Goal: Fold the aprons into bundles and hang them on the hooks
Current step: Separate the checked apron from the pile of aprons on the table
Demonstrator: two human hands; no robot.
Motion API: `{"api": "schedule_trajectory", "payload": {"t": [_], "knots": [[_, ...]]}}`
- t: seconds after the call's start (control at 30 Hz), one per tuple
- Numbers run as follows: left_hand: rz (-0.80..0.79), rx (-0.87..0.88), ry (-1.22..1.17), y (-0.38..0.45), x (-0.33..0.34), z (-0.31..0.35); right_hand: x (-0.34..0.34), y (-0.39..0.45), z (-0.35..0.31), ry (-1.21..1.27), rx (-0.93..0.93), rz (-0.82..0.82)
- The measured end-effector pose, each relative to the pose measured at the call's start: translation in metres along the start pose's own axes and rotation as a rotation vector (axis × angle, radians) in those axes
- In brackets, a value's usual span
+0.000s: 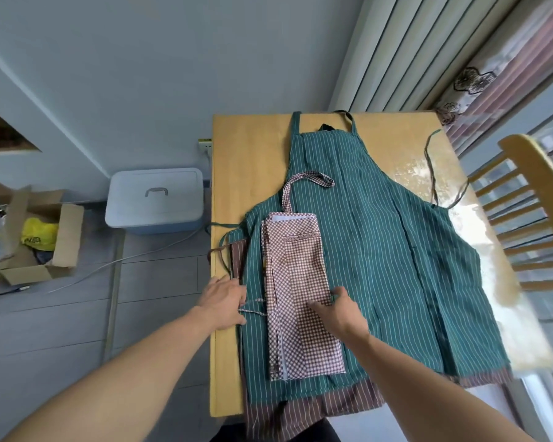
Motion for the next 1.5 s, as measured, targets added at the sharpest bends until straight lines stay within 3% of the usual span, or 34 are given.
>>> {"api": "schedule_trajectory", "payload": {"t": [0.17,0.27,0.33,0.37,0.43,0.53,0.67,0.73,0.83,0.97,1.07,1.13,1.23,1.3,1.43,1.5], "knots": [[-0.149,0.0,0.088,-0.02,0.023,0.003,0.017,-0.012,0.042,0.153,0.06,-0.062],[-0.179,0.002,0.174,-0.038,0.029,-0.002,0.008,-0.028,0.04,0.019,-0.022,0.04],[-0.172,-0.047,0.257,-0.045,0.025,-0.006,-0.006,-0.051,0.017,-0.378,-0.309,0.296],[-0.142,-0.076,0.304,-0.045,0.019,-0.005,-0.001,-0.065,0.002,-0.524,-0.508,0.343],[-0.026,-0.102,0.33,-0.042,0.0,0.005,0.027,-0.086,-0.01,-0.693,-0.777,0.18],[0.098,0.096,0.236,-0.037,-0.018,0.045,0.064,-0.096,0.001,-0.883,-0.841,-0.046],[0.001,0.442,0.429,-0.033,0.014,0.106,0.081,-0.091,0.02,-1.094,-0.724,0.038],[-0.07,0.429,0.506,-0.024,0.037,0.111,0.071,-0.091,0.019,-0.963,-0.667,0.23],[-0.095,0.406,0.468,-0.022,0.043,0.105,0.044,-0.098,0.026,-0.534,-0.67,0.411],[-0.104,0.414,0.295,-0.023,0.044,0.094,-0.007,-0.096,0.022,-0.057,-0.646,0.502],[-0.112,0.355,-0.082,-0.026,0.035,0.096,-0.039,-0.092,-0.002,0.056,-0.663,0.527],[-0.014,0.278,-0.381,-0.025,0.021,0.098,-0.054,-0.092,-0.022,0.06,-0.715,0.522],[0.23,0.176,-0.649,-0.024,0.001,0.09,-0.073,-0.093,-0.047,0.043,-0.776,0.469],[0.29,0.123,-0.797,-0.026,-0.008,0.083,-0.08,-0.093,-0.053,0.087,-0.77,0.366],[0.146,-0.007,-1.214,-0.033,-0.01,0.074,-0.062,-0.085,-0.053,0.416,-0.633,-0.098],[0.048,-0.048,-1.295,-0.034,0.0,0.071,-0.041,-0.079,-0.047,0.359,-0.551,-0.281]]}}
Point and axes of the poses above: each hand's wrist, its own y-axis towards the middle knuckle, its own x-axis out of the palm, z = x × y, the point moved 8 cm from there along y, towards the middle knuckle
